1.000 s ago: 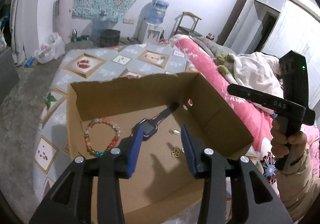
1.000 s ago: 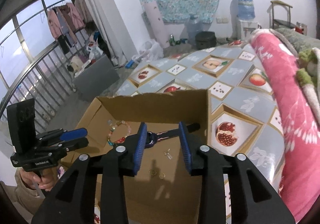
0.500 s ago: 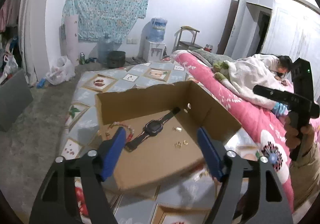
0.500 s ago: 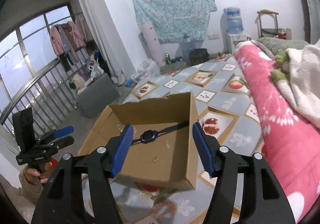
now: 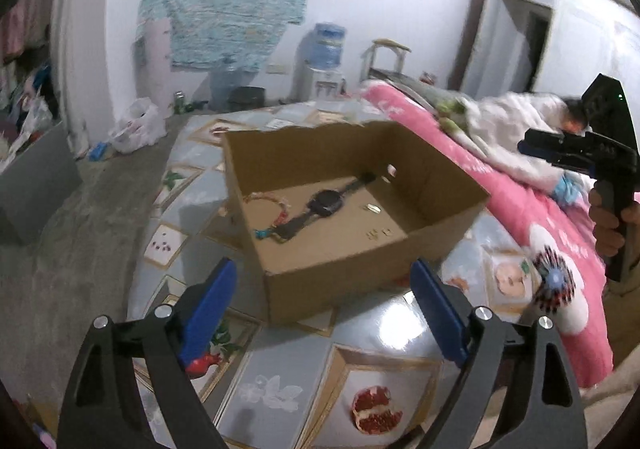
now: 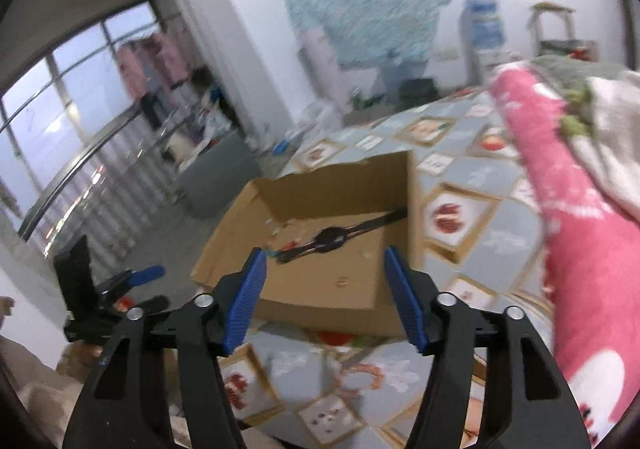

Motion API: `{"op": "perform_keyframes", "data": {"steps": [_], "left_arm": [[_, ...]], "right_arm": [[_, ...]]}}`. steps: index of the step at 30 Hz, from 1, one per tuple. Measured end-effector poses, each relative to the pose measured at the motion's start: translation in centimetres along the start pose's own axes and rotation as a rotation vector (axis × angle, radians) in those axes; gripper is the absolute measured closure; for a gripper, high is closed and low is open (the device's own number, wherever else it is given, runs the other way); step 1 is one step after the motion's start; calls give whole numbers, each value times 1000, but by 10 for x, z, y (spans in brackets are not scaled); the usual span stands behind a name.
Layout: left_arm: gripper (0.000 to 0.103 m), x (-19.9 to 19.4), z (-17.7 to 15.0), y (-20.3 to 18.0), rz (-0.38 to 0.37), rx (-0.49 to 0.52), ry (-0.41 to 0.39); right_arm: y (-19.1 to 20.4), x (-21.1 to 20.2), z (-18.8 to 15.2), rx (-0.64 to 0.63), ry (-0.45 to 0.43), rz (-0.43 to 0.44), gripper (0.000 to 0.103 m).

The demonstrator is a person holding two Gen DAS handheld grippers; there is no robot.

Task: Organize jewelry

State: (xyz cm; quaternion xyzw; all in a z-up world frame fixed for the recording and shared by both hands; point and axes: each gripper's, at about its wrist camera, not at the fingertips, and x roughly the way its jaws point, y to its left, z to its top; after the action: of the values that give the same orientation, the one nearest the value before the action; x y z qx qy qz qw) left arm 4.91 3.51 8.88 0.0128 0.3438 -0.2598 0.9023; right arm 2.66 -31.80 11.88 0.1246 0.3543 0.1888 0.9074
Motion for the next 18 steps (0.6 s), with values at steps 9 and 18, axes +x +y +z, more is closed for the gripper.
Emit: {"op": "perform_keyframes", "data": {"steps": [9, 18], "left_arm": [[17, 11, 10, 26, 23, -50, -71], [17, 30, 9, 39, -19, -51, -73]], "right_arm": [[3, 192, 42, 79, 616, -4, 60], [-40, 273, 11, 222, 912, -167, 75]]}}
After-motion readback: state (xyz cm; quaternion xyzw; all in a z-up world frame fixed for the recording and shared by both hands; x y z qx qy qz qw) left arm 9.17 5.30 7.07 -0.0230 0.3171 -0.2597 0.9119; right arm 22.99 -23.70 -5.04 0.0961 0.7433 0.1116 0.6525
